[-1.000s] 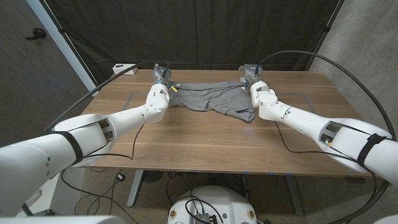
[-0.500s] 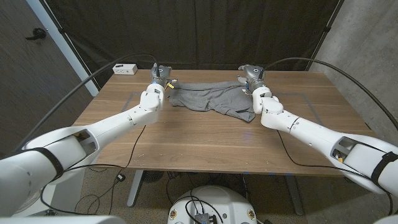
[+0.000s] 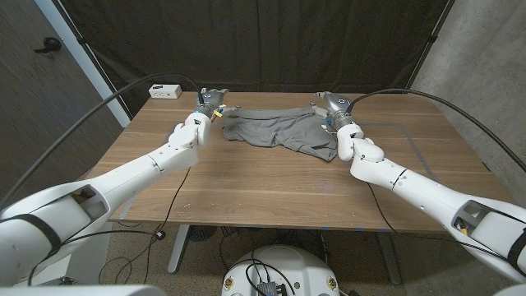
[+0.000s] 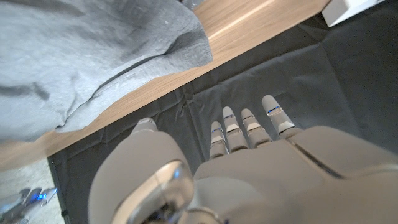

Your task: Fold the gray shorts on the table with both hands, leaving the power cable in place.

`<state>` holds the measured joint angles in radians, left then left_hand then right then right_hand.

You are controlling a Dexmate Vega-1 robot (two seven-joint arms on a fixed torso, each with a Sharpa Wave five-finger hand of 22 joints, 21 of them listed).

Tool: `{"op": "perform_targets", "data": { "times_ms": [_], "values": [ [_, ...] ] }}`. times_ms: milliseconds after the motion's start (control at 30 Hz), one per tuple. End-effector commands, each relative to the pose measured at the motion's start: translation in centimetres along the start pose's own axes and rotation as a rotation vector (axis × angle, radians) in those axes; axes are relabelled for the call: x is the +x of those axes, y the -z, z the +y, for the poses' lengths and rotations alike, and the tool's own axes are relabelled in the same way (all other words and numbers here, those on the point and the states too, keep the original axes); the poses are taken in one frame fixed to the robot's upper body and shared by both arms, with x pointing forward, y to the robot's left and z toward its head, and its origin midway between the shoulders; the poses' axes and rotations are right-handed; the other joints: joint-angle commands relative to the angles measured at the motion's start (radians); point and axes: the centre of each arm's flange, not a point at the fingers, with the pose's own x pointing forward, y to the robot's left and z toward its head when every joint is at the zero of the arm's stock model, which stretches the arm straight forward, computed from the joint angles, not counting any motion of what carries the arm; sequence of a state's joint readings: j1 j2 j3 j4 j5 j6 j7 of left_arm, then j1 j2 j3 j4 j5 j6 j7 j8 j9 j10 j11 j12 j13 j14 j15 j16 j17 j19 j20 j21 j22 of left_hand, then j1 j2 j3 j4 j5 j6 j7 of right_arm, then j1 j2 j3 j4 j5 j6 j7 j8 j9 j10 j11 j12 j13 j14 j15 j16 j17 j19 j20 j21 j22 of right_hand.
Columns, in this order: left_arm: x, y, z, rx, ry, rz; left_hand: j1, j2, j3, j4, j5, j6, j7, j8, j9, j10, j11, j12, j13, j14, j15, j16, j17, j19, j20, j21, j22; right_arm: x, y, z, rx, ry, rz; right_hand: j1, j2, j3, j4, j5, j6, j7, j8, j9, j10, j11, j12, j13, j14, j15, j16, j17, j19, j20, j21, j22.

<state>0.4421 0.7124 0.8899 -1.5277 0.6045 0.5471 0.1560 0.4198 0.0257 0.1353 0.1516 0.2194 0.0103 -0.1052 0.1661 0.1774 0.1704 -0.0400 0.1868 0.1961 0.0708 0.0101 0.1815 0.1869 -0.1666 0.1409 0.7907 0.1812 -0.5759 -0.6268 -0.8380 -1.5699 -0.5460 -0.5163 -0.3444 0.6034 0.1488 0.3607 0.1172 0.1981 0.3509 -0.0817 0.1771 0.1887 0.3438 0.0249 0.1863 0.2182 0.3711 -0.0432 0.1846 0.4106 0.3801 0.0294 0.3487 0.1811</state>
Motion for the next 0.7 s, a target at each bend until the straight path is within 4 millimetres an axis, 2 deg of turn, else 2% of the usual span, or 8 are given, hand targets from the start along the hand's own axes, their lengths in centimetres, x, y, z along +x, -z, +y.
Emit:
{"op": "perform_targets", "data": {
  "times_ms": [33, 133, 167, 400, 533, 700],
  "values": [
    [-3.0, 1.6, 0.2, -0.175, 0.031, -0.064, -0.037, -0.009, -0.030, -0.003, 0.023, -0.107, 0.001, 0.004, 0.000, -0.093, -0.001, -0.007, -0.001, -0.097, 0.006, -0.010, -0.005, -0.082, -0.026, -0.039, 0.000, -2.9, -0.4, 0.4, 0.129, -0.047, -0.058, -0.044, 0.004, -0.005, 0.020, 0.003, -0.031, 0.011, 0.000, 0.002, -0.038, -0.002, -0.006, -0.005, -0.045, -0.015, -0.007, -0.019, -0.026, -0.011, -0.020, 0.000],
    [-3.4, 1.7, -0.1, -0.173, 0.052, -0.069, -0.046, -0.014, -0.042, -0.008, 0.030, -0.143, 0.016, 0.003, 0.000, -0.139, -0.004, -0.010, -0.004, -0.139, 0.005, -0.011, -0.008, -0.098, -0.049, -0.058, -0.002, -3.4, -0.7, 0.8, 0.114, -0.049, -0.058, -0.069, 0.005, -0.011, 0.027, 0.005, -0.049, 0.022, 0.001, 0.001, -0.062, -0.011, -0.008, -0.010, -0.072, -0.014, -0.009, -0.035, -0.045, -0.012, -0.034, -0.002],
    [-3.5, 1.7, -0.1, -0.170, 0.058, -0.069, -0.047, -0.016, -0.047, -0.011, 0.034, -0.157, 0.026, 0.004, -0.001, -0.162, -0.014, -0.010, -0.005, -0.161, -0.003, -0.012, -0.010, -0.101, -0.055, -0.066, -0.003, -3.5, -0.7, 0.9, 0.122, -0.062, -0.060, -0.074, 0.004, -0.011, 0.027, 0.006, -0.052, 0.027, 0.001, 0.001, -0.065, -0.012, -0.007, -0.011, -0.086, -0.019, -0.012, -0.041, -0.047, -0.014, -0.037, -0.003],
    [-4.2, 1.8, -0.7, -0.130, 0.095, -0.074, -0.040, -0.025, -0.052, -0.021, 0.039, -0.170, 0.041, 0.007, -0.001, -0.178, -0.018, -0.007, -0.007, -0.178, -0.006, -0.010, -0.012, -0.109, -0.056, -0.079, -0.005, -4.4, -1.1, 1.9, 0.123, -0.088, -0.072, -0.089, 0.004, -0.011, 0.023, 0.010, -0.074, 0.034, 0.001, -0.001, -0.085, -0.020, -0.007, -0.016, -0.123, -0.025, -0.014, -0.067, -0.074, -0.017, -0.058, -0.005],
    [-4.3, 1.7, -1.0, -0.092, 0.111, -0.077, -0.028, -0.041, -0.058, -0.034, 0.043, -0.174, 0.048, 0.010, -0.001, -0.183, -0.020, -0.004, -0.008, -0.184, -0.008, -0.008, -0.013, -0.115, -0.048, -0.088, -0.006, -4.8, -1.3, 2.3, 0.121, -0.100, -0.070, -0.093, 0.005, -0.010, 0.021, 0.011, -0.084, 0.027, -0.001, -0.001, -0.089, -0.021, -0.005, -0.017, -0.132, -0.021, -0.013, -0.076, -0.084, -0.009, -0.065, -0.006],
    [-4.5, 1.6, -1.2, -0.061, 0.120, -0.078, 0.015, -0.094, -0.079, -0.069, 0.060, -0.176, 0.067, 0.017, 0.000, -0.189, -0.013, 0.004, -0.009, -0.190, 0.007, -0.003, -0.014, -0.104, -0.017, -0.103, -0.007, -5.3, -1.3, 2.9, 0.124, -0.111, -0.061, -0.095, 0.005, -0.007, 0.017, 0.013, -0.091, 0.021, 0.001, -0.002, -0.091, -0.023, -0.004, -0.019, -0.142, -0.022, -0.013, -0.087, -0.095, -0.003, -0.074, -0.006]
  ]
}}
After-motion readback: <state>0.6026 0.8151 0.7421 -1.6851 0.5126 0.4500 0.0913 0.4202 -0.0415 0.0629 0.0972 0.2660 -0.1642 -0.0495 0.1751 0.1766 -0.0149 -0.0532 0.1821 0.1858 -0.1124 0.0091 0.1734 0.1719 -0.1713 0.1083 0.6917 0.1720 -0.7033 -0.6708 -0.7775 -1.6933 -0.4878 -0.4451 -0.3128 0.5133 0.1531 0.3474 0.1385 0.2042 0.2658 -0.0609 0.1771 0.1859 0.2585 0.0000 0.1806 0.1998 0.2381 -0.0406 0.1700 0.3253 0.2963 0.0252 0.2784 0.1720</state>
